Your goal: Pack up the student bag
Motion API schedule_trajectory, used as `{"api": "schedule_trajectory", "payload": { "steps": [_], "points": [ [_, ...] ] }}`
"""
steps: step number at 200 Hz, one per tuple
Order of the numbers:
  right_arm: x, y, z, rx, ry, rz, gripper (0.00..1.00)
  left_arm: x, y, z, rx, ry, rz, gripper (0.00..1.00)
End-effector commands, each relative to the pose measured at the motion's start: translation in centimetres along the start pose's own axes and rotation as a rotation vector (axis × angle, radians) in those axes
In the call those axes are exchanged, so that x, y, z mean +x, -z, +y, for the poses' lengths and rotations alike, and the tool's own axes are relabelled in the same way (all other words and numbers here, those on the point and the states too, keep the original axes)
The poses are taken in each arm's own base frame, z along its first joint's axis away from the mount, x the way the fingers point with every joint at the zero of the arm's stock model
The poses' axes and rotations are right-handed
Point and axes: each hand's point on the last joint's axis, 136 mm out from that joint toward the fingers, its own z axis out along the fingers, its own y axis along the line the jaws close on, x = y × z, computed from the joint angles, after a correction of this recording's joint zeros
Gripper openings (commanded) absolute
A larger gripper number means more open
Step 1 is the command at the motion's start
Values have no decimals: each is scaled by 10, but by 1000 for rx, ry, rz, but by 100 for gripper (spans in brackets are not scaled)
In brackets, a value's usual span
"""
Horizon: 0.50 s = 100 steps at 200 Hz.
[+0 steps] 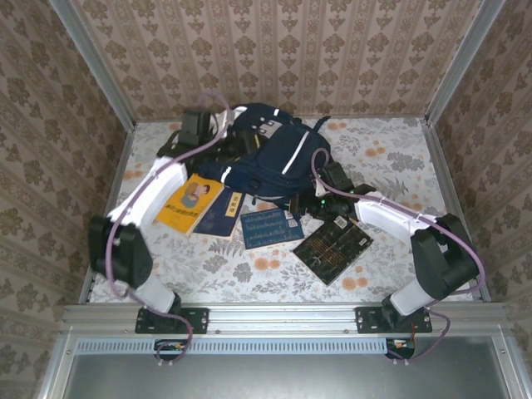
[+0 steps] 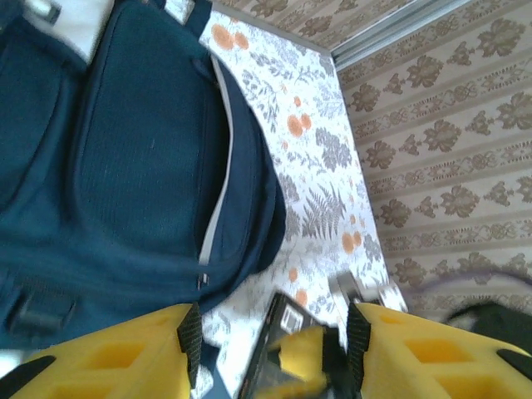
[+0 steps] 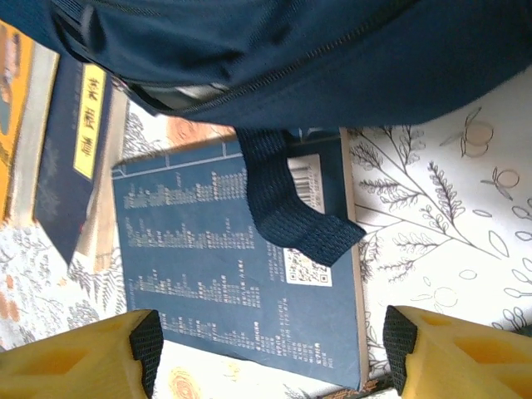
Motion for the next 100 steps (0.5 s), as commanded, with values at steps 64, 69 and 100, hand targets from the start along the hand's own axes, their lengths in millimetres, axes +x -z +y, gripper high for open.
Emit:
{"api": "schedule_trajectory", "payload": {
  "steps": [64, 69, 100],
  "points": [
    [45, -36, -18, 32, -54, 176, 71, 185, 1, 96, -260, 143, 217, 62],
    [46, -39, -17, 26, -59, 181, 71, 190, 0, 100, -268, 143, 227, 62],
    [50, -46, -15, 4, -84, 194, 71, 209, -5, 124, -329, 173, 252, 62]
  ]
}}
